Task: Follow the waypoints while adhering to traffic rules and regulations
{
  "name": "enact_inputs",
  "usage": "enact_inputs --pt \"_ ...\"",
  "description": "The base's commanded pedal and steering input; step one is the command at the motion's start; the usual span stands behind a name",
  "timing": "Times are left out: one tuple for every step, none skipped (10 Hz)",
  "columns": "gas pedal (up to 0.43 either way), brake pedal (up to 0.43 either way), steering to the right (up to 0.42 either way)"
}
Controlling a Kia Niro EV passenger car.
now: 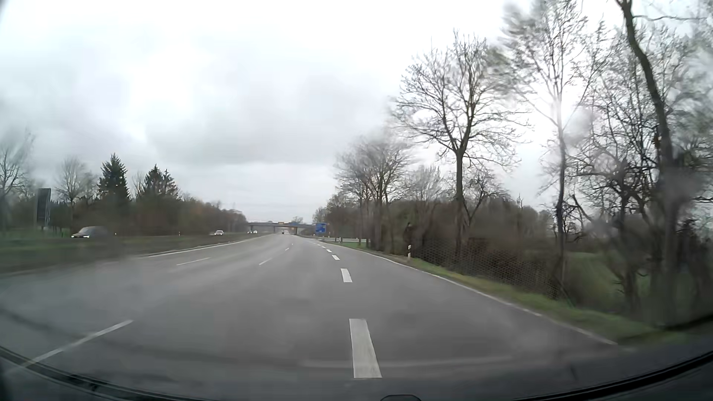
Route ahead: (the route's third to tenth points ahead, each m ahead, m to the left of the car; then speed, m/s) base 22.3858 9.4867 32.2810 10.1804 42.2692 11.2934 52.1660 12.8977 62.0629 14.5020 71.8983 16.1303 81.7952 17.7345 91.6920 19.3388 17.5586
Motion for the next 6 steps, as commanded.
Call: enact_inputs --pt "0.177 0.000 -0.011" --pt "0.177 0.000 -0.011" --pt "0.177 0.000 -0.011" --pt "0.177 0.000 -0.011" --pt "0.169 0.000 -0.011" --pt "0.150 0.000 -0.011"
